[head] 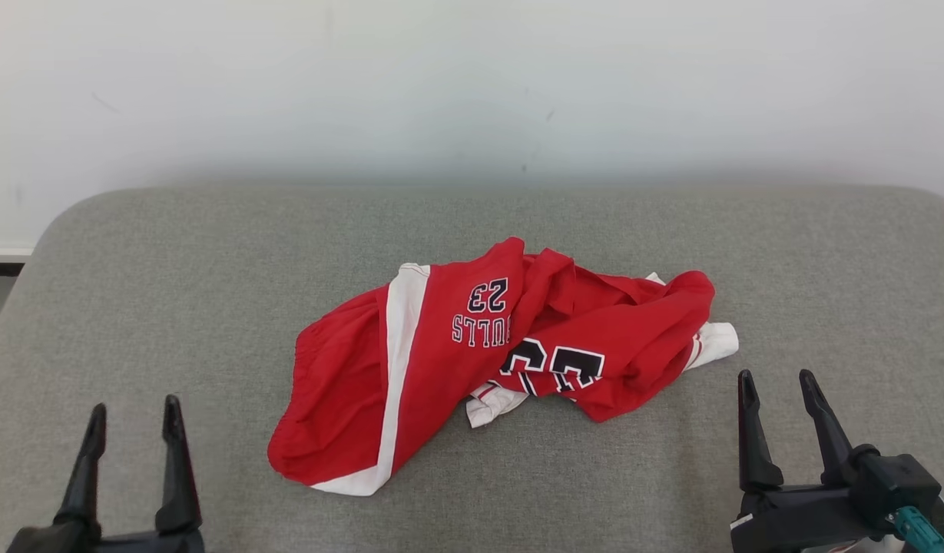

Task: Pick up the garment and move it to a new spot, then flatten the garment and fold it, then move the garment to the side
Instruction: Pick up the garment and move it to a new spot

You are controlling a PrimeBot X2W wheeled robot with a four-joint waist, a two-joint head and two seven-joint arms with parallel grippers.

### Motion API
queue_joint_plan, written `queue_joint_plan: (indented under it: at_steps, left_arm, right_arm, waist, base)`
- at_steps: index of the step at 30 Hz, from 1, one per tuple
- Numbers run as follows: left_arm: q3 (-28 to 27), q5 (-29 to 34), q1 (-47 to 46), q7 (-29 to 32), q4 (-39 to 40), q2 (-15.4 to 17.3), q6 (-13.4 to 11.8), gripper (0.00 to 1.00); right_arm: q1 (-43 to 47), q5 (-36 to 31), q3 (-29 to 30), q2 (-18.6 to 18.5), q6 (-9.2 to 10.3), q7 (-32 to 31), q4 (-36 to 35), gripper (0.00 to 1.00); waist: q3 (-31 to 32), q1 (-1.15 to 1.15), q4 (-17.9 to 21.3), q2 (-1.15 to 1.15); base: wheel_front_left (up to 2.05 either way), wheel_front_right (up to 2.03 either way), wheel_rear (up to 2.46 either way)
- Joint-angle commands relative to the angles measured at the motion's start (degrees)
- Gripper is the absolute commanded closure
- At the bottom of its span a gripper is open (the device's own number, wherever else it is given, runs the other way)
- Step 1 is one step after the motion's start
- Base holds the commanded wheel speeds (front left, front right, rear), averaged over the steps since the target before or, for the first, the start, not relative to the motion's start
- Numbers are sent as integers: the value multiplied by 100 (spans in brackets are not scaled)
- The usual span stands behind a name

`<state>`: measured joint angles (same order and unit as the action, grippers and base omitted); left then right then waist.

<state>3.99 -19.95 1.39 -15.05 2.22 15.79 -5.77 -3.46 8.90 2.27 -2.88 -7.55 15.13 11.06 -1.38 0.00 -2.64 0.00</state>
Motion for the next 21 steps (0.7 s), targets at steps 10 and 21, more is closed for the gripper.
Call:
queue_joint_plan:
  at_steps: [10,21]
  left_arm:
    - [-374,296,480,-18,-63,-459,663,0]
    - [-358,544,409,-19,-568,-724,1077,0]
  right_arm:
    - [144,-137,-239,0,12,3,-144,0]
    - [299,-162,-402,0,12,3,-91,0]
  waist:
    - [152,0,23,0]
    - [200,0,113,0]
  base:
    - [0,0,0]
    - [0,0,0]
